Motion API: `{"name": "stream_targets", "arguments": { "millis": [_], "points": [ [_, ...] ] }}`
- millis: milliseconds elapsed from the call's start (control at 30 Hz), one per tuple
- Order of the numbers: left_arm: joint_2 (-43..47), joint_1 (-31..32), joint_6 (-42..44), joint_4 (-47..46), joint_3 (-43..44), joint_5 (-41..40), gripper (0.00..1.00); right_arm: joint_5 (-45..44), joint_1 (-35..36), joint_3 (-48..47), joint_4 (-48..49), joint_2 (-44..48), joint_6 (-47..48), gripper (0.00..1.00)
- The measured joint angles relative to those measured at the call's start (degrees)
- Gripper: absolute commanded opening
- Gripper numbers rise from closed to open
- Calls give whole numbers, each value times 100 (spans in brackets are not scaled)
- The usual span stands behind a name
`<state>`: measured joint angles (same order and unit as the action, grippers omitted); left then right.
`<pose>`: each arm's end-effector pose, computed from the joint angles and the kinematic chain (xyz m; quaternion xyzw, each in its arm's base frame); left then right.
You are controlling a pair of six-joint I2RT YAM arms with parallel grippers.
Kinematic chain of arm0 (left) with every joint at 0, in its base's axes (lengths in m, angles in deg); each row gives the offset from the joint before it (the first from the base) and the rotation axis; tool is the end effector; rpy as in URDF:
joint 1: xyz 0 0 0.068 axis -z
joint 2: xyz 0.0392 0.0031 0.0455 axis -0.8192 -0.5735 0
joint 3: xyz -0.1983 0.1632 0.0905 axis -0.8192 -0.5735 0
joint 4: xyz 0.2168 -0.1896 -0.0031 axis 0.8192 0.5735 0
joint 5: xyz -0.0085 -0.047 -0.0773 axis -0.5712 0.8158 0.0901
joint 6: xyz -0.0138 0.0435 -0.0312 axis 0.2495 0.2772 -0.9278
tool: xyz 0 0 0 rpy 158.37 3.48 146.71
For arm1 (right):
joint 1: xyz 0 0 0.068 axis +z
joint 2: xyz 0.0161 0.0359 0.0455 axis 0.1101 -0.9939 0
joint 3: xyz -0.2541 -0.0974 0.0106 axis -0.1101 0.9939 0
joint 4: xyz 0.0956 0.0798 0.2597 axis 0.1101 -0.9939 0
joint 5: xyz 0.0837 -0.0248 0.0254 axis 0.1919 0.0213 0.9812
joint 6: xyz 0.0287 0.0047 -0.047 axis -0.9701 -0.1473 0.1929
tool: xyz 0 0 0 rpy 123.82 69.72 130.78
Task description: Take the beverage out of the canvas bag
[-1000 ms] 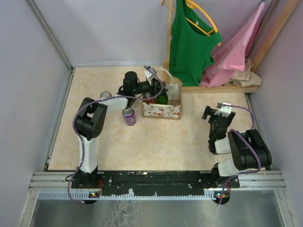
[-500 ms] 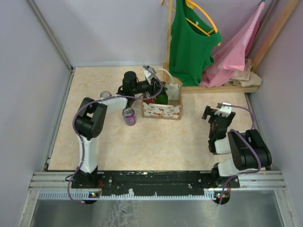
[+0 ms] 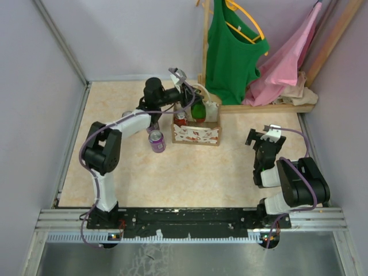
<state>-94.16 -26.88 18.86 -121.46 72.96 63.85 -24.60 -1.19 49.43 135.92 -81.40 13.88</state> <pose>0.4193 -0.2529 0.2586 0.3908 0.5609 -0.4281 0.5911 0.2283 0.0062 0.1156 0.1143 0.7319 -0.0986 0.6645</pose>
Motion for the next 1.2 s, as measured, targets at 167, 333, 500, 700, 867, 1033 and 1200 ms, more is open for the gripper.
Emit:
{"name": "stream_targets", "arguments": {
  "millis": [167,333,500,700,867,1033,1200],
  "points": [
    [636,0,120,310,278,-103,0,0,0,0,0,0,-2,99],
    [1631,0,546,813,199,-507,0,0,0,0,0,0,0,99],
    [2734,7,1204,1384,-216,-1244,0,-2,0,0,0,0,0,99],
    [3858,11,1814,2223,-964,-2636,0,0,0,0,0,0,0,99],
    [4835,11,2013,2863,-1996,-4089,0,0,0,0,0,0,0,99],
    [5386,11,2068,3379,-2522,-5543,0,0,0,0,0,0,0,99],
    [5685,-2,1932,3442,-2953,-6568,0,0,0,0,0,0,0,99]
  ]
}}
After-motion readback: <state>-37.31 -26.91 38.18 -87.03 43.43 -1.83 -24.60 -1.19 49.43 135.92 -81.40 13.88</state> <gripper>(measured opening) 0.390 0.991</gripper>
